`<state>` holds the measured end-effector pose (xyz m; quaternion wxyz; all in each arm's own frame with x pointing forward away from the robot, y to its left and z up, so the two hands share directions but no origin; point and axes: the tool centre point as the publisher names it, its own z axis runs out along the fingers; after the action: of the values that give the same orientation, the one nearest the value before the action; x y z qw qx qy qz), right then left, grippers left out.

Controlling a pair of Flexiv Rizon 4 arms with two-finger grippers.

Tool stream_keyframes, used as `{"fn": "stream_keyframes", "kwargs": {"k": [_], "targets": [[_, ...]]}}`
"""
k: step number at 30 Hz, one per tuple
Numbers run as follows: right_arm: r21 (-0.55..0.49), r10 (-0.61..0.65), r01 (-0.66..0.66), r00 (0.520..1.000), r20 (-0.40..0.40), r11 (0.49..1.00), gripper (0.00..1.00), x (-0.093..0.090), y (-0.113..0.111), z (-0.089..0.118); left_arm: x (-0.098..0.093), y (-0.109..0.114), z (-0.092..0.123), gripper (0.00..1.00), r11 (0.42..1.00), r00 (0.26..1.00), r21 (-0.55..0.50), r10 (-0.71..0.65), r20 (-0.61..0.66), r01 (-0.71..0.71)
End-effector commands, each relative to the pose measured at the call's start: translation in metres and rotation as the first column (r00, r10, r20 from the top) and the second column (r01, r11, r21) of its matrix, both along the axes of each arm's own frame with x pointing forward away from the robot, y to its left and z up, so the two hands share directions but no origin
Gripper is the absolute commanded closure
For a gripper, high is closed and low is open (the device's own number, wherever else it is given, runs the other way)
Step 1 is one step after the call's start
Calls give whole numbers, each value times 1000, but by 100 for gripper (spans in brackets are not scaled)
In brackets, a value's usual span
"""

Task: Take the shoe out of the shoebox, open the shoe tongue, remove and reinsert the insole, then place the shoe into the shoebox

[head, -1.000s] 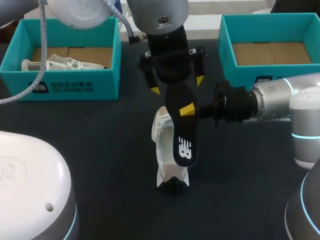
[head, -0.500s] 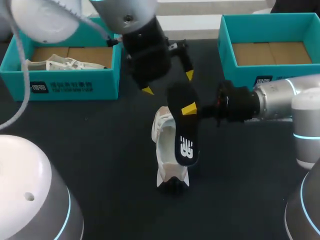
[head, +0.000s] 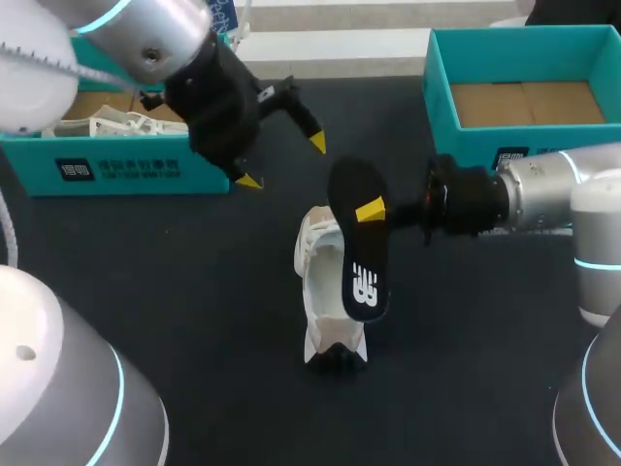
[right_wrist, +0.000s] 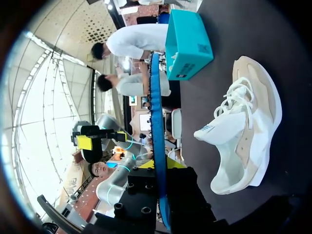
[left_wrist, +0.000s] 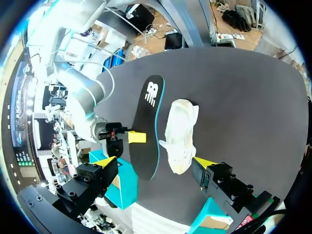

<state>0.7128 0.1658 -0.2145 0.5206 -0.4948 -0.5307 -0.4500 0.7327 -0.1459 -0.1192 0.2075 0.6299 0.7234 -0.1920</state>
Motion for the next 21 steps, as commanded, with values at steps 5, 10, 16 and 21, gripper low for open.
{"fn": "stream_keyframes", "kwargs": {"k": [5,10,16,21], "targets": [[-5,-5,5,1000,0,1000,100,1,1,1,-9,20,-10,0,932,997,-362,22,67,4],[-4,-8,8,1000,-3,1000,100,-1,0,1,-9,20,-10,0,932,997,-362,22,67,4],[0,-13,13,1000,-9,1000,100,-3,0,-1,-9,20,-10,0,932,997,-362,22,67,4],[5,-10,10,1000,-16,1000,100,-3,2,0,-9,20,-10,0,932,997,-362,22,67,4]]}}
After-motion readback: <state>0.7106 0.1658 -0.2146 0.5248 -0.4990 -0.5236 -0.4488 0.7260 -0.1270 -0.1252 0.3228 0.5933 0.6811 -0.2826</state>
